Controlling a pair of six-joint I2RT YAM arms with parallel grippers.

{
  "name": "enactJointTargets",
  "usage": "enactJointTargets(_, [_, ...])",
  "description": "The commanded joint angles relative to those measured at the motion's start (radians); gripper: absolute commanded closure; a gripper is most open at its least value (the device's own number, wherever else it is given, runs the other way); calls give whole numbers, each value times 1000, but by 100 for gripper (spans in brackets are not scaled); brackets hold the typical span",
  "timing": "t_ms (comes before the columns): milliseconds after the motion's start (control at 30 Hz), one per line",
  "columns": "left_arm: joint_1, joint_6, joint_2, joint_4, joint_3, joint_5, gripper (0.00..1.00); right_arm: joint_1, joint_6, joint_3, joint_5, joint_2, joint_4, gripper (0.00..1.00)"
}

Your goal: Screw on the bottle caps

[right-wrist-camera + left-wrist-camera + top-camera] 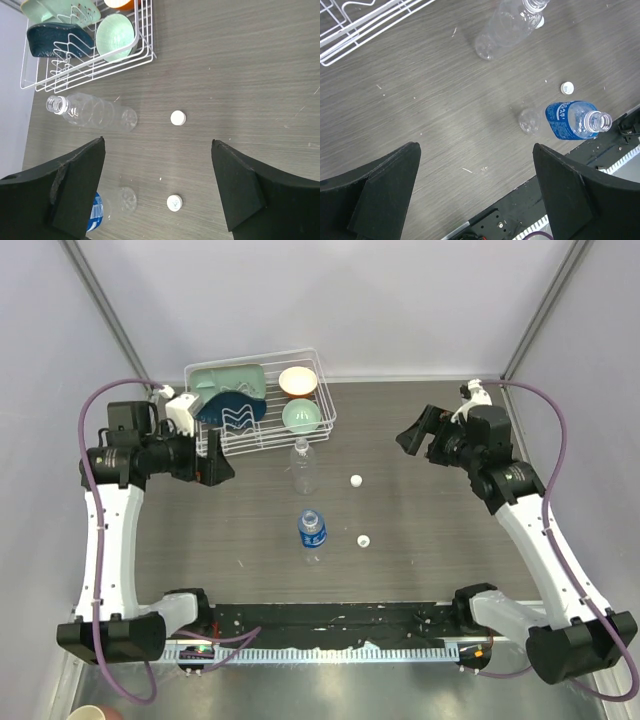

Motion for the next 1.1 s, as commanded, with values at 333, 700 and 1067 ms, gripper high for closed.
enactJointTargets(333, [-409, -12, 116, -71, 364, -156, 0, 29, -28, 188, 229, -137, -147, 33])
enactJointTargets(700, [-853, 71, 317, -34, 439, -470, 12, 27, 59, 337, 331, -189, -283, 0])
enactJointTargets(1067, [-1000, 49, 540, 177, 315, -428, 24, 27, 107, 389, 543, -278, -323, 57])
